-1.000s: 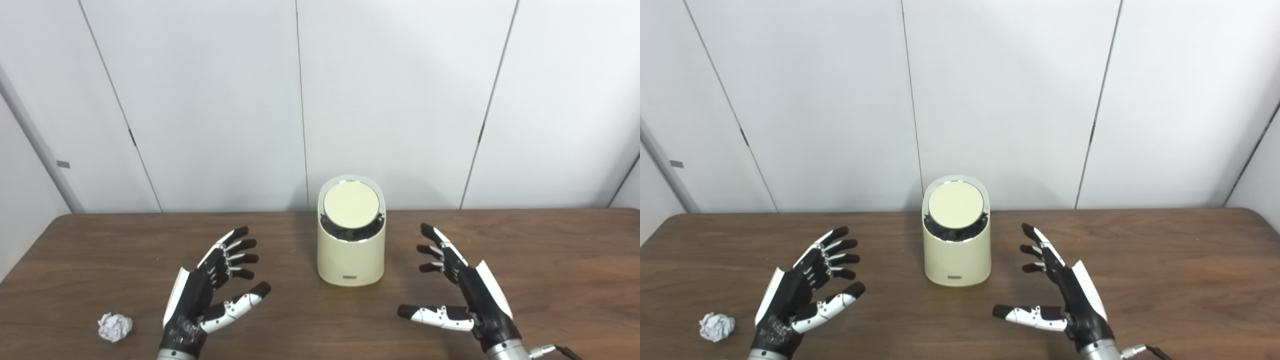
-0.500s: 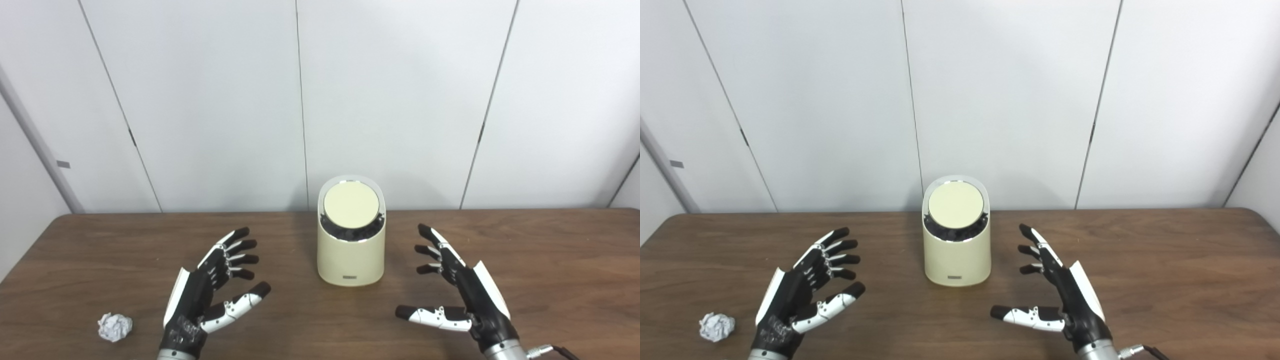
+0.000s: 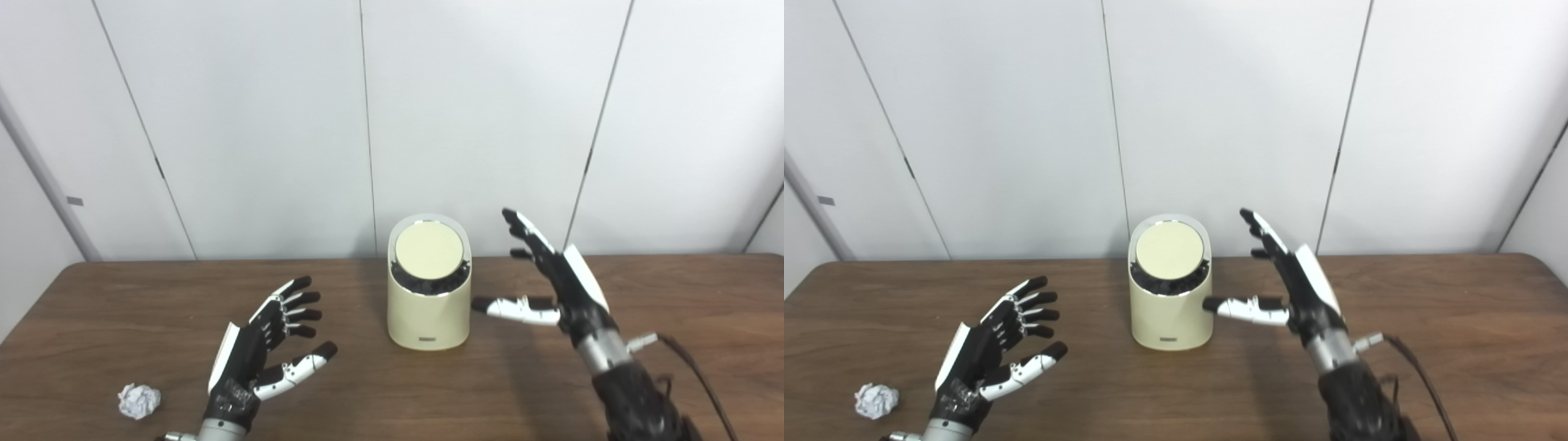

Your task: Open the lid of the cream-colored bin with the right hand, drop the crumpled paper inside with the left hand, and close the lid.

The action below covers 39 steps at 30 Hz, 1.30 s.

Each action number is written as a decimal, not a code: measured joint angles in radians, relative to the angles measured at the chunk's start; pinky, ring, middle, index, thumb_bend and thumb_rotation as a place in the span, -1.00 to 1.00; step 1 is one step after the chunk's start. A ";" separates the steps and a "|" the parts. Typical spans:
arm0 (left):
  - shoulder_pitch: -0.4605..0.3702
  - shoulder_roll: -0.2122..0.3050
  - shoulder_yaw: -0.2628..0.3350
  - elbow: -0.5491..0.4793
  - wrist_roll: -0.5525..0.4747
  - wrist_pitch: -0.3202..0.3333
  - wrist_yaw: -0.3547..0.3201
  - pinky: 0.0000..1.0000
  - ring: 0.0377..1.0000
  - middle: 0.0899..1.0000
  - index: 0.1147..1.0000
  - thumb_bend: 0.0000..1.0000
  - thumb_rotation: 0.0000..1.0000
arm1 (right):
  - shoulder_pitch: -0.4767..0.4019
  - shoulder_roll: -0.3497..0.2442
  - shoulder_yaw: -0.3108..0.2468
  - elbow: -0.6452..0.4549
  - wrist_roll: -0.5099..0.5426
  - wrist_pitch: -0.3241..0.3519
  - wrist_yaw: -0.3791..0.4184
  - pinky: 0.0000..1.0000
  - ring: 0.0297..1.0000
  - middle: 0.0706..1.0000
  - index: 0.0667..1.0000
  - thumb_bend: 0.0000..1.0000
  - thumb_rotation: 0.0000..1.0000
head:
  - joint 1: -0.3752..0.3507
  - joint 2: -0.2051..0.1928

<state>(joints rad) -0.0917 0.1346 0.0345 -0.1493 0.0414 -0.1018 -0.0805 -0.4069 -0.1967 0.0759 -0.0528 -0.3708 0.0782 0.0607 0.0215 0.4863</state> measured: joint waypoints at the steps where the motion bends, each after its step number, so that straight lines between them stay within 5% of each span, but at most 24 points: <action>1: 0.001 -0.002 0.000 0.002 0.001 0.000 0.002 0.26 0.42 0.55 0.70 0.33 -0.71 | -0.022 -0.007 0.001 0.015 -0.006 0.008 0.005 0.55 0.82 0.89 0.91 0.69 -0.19 | 0.000 -0.002; 10: 0.002 -0.028 -0.015 0.023 0.006 -0.010 0.007 0.26 0.43 0.57 0.71 0.34 -0.68 | -0.185 -0.032 0.040 0.075 -0.039 0.118 0.056 0.51 0.82 0.91 0.92 0.70 -0.18 | 0.020 0.000; 20: 0.002 -0.034 -0.018 0.023 0.035 -0.021 0.009 0.23 0.41 0.56 0.70 0.39 -0.65 | -0.284 -0.040 0.088 0.149 -0.092 0.153 0.060 0.34 0.70 0.87 0.88 0.64 -0.18 | 0.026 0.003; 39: 0.002 -0.040 -0.022 0.024 0.037 -0.022 0.008 0.27 0.45 0.58 0.71 0.40 -0.64 | -0.327 -0.026 0.164 0.242 -0.148 0.183 0.074 0.53 0.79 0.86 0.89 0.70 -0.31 | 0.032 0.008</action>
<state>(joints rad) -0.0896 0.0949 0.0129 -0.1249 0.0788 -0.1235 -0.0721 -0.7339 -0.2227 0.2400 0.1894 -0.5189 0.2611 0.1344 0.0537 0.4939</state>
